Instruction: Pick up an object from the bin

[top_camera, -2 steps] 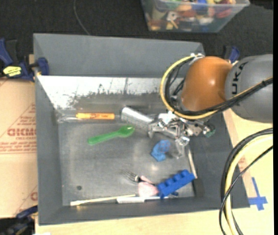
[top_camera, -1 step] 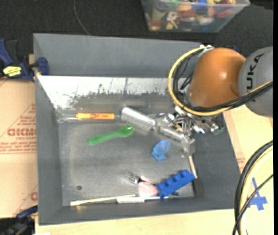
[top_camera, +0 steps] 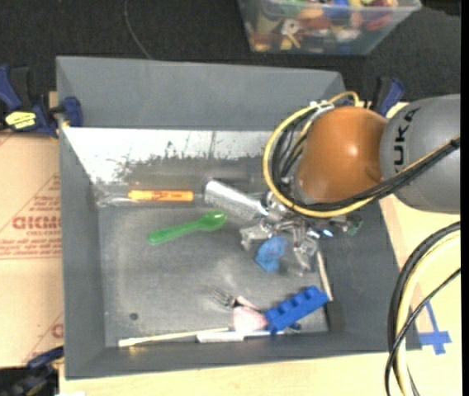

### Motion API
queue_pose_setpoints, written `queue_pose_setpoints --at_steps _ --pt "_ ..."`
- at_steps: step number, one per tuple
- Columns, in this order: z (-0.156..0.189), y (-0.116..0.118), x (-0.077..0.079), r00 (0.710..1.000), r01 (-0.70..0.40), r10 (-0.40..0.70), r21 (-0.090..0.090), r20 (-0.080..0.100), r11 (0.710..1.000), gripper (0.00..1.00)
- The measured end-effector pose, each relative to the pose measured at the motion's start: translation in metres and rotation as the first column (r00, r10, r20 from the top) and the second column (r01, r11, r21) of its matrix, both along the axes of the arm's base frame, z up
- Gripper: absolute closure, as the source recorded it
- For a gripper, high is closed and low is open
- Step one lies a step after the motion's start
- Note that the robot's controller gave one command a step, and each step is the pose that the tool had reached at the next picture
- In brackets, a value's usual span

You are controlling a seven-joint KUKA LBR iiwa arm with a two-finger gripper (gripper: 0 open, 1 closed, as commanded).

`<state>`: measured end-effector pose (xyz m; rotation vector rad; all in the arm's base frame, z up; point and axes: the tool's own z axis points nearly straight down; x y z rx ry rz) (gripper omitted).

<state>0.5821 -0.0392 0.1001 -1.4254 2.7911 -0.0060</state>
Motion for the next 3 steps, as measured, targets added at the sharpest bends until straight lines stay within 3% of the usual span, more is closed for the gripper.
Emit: queue_pose_setpoints --at_steps 1,2,3 --pt "-0.0278 -0.0137 0.0167 0.982 -0.188 0.188 -0.008 0.017 0.982 0.00" --pt "-0.0271 -0.0175 0.0195 0.991 -0.136 0.136 -0.001 0.015 0.991 1.00" --pt "-0.0271 -0.0176 0.0195 0.991 -0.135 0.135 0.000 0.015 0.991 1.00"
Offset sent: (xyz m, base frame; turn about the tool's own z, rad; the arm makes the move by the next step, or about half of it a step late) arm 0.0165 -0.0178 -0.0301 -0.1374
